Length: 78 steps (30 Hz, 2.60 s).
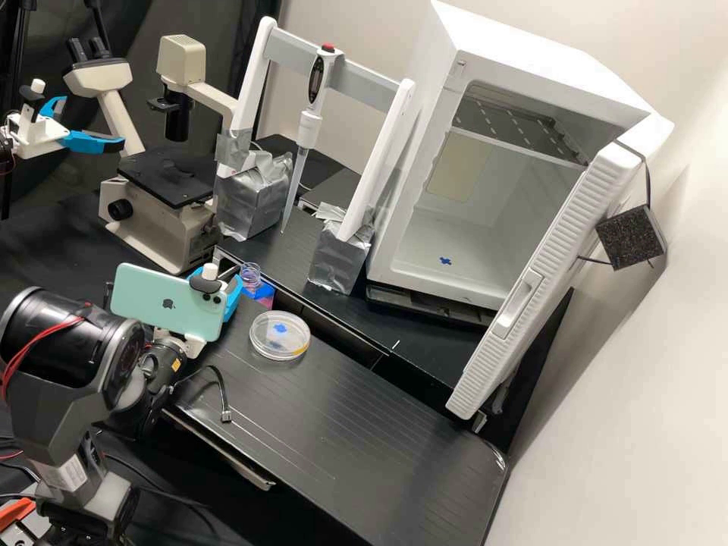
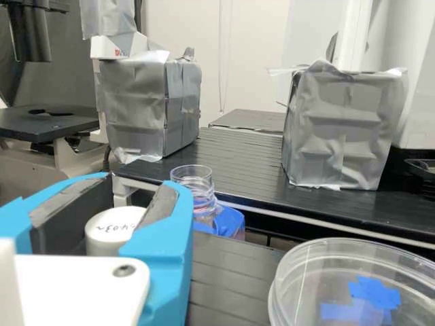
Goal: Close the bottle
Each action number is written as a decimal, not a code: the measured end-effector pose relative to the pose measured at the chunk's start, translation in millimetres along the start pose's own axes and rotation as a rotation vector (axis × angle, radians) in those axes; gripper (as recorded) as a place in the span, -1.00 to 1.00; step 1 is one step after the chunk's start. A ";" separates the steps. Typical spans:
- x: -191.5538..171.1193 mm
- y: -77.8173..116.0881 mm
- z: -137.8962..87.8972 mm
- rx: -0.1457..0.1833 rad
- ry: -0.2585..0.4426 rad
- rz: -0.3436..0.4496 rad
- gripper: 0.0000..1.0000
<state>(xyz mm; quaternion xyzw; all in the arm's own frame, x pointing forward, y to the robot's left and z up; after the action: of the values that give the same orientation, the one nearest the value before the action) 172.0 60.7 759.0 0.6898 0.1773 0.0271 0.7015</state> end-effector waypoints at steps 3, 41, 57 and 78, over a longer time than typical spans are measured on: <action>-0.2 0.8 -0.2 -0.001 0.002 0.003 -1.00; 63.6 25.0 -10.5 -0.039 0.016 0.110 -1.00; 68.6 18.0 -1.6 -0.041 -0.011 0.088 -1.00; 64.6 21.0 4.5 -0.052 -0.016 0.093 -1.00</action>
<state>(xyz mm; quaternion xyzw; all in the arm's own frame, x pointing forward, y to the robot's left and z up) 238.1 75.6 765.8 0.6789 0.1388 0.0586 0.7186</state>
